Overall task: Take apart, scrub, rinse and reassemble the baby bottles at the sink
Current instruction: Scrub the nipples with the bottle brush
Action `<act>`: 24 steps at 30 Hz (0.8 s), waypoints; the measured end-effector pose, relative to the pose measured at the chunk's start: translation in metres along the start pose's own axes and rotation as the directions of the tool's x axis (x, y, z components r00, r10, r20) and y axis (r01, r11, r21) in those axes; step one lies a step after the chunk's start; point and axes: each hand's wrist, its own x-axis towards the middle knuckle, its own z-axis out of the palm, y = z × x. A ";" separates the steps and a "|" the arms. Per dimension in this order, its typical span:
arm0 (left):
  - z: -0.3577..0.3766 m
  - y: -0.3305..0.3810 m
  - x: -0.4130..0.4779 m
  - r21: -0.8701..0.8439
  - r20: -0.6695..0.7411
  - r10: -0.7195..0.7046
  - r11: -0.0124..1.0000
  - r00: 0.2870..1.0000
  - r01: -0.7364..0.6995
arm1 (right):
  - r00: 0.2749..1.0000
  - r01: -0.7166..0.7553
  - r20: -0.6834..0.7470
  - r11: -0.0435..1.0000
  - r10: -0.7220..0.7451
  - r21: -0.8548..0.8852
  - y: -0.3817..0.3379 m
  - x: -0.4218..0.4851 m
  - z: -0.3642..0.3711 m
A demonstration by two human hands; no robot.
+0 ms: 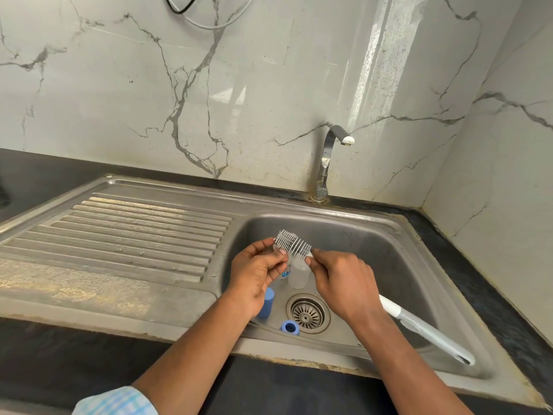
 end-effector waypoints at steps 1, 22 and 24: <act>0.001 0.000 -0.001 -0.005 0.010 0.006 1.000 1.000 -0.006 | 0.999 -0.040 -0.033 0.999 0.040 -0.022 0.001 0.002 -0.001; 0.004 -0.002 -0.003 0.062 0.065 -0.012 0.998 0.998 0.008 | 0.993 -0.046 -0.109 0.999 0.044 -0.016 0.013 0.004 -0.004; 0.006 -0.004 -0.006 0.092 0.093 -0.030 0.996 0.995 0.021 | 0.975 -0.159 -0.158 0.987 0.156 -0.006 0.020 0.005 -0.008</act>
